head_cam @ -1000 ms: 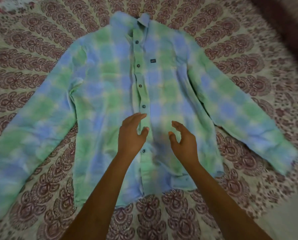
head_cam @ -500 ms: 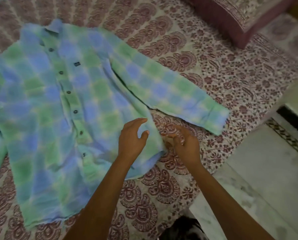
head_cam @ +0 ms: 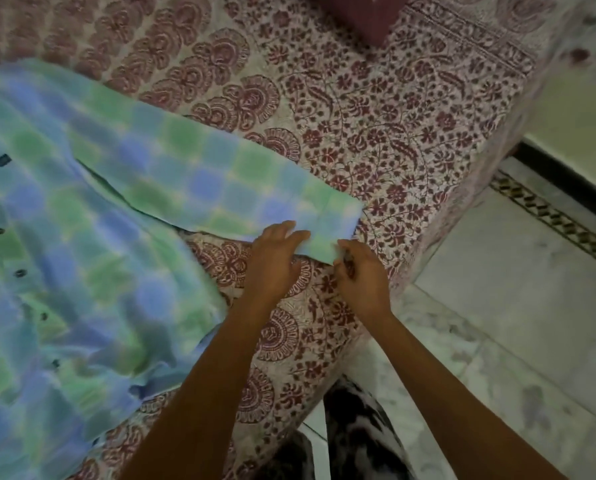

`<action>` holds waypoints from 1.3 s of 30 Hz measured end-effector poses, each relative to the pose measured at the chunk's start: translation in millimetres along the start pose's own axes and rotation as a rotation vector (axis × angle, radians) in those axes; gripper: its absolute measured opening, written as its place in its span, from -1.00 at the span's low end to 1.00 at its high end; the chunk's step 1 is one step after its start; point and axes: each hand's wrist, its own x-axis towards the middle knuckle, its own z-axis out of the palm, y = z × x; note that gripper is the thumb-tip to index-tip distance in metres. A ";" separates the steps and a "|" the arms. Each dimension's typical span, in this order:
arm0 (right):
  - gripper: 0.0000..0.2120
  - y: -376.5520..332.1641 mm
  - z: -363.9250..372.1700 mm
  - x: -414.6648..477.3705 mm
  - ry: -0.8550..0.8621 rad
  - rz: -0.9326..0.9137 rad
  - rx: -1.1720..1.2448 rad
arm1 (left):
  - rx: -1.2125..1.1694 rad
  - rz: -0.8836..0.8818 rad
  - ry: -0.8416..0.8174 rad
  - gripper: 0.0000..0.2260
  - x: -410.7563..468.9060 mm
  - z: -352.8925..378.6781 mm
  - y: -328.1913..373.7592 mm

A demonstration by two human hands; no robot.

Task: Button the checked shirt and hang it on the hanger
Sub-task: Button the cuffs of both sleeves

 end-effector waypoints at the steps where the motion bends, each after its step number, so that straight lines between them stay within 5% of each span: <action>1: -0.62 4.4 1.1 2.8 0.001 -0.003 0.005 | 0.040 -0.004 -0.010 -0.53 3.8 6.4 0.0; 7: -0.47 5.3 8.7 14.3 -0.001 0.002 0.064 | 0.163 0.067 0.107 -0.64 27.1 8.8 -7.2; 14: -0.24 -16.2 19.0 17.1 0.049 0.007 0.112 | -0.476 0.004 0.083 -0.89 33.3 -60.7 -3.7; 17: -0.32 -38.3 18.3 18.2 0.071 0.059 0.308 | -0.556 -0.021 0.000 -0.86 33.7 -91.2 -7.5; 20: -0.64 -59.2 21.4 21.0 -0.052 0.188 0.618 | -0.531 -0.029 -0.010 -0.88 37.3 -104.4 -8.0; 23: -0.86 -70.4 25.3 21.9 0.003 0.272 0.675 | -0.386 0.025 0.054 -0.97 38.9 -104.2 -14.1; 30: -0.92 -58.0 13.6 18.7 0.151 0.411 0.807 | -0.295 0.205 0.457 -0.89 17.7 -72.1 -19.1; 35: -0.88 -60.7 5.9 17.9 0.139 0.431 0.891 | -0.303 0.362 0.214 -0.88 1.8 -56.7 2.3; 39: -0.86 -58.3 1.8 18.8 0.101 0.437 0.860 | -0.252 0.284 0.343 -0.79 7.4 -46.4 3.3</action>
